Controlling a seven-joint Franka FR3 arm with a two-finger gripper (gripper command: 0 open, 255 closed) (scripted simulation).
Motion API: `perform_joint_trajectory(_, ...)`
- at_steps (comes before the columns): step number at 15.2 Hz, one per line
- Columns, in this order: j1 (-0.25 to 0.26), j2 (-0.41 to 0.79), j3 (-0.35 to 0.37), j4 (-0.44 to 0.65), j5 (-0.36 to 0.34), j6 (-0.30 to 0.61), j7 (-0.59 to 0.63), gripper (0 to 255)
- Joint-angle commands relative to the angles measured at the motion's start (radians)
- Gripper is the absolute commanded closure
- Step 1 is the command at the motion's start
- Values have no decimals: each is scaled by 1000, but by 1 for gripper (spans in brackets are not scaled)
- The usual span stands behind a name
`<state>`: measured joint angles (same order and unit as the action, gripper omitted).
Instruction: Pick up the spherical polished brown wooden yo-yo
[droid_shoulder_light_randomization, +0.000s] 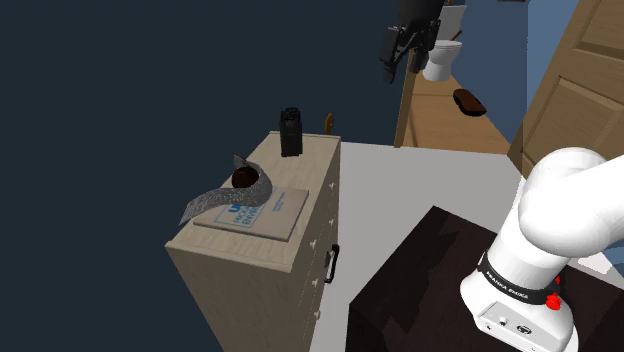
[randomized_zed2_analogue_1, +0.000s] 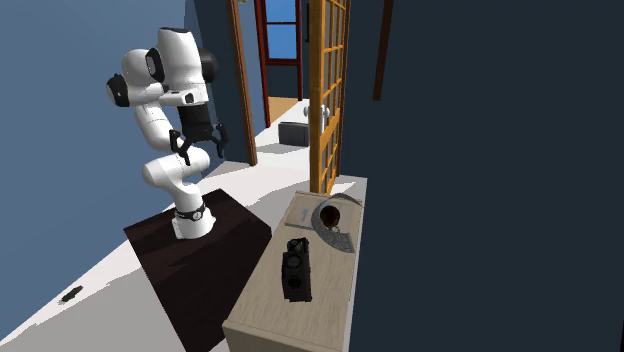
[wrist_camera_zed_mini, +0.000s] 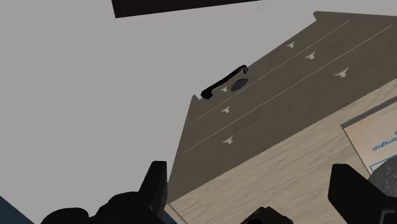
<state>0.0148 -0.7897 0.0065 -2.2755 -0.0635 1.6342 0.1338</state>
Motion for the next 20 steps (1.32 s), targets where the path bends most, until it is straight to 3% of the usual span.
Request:
perform_joint_trajectory(1,0,0,0,0,0,0,0,0)
perform_joint_trajectory(11,18,307,179,107,-28,161,167,0)
perform_joint_trajectory(20,25,644,321,313,-156,220,346,0)
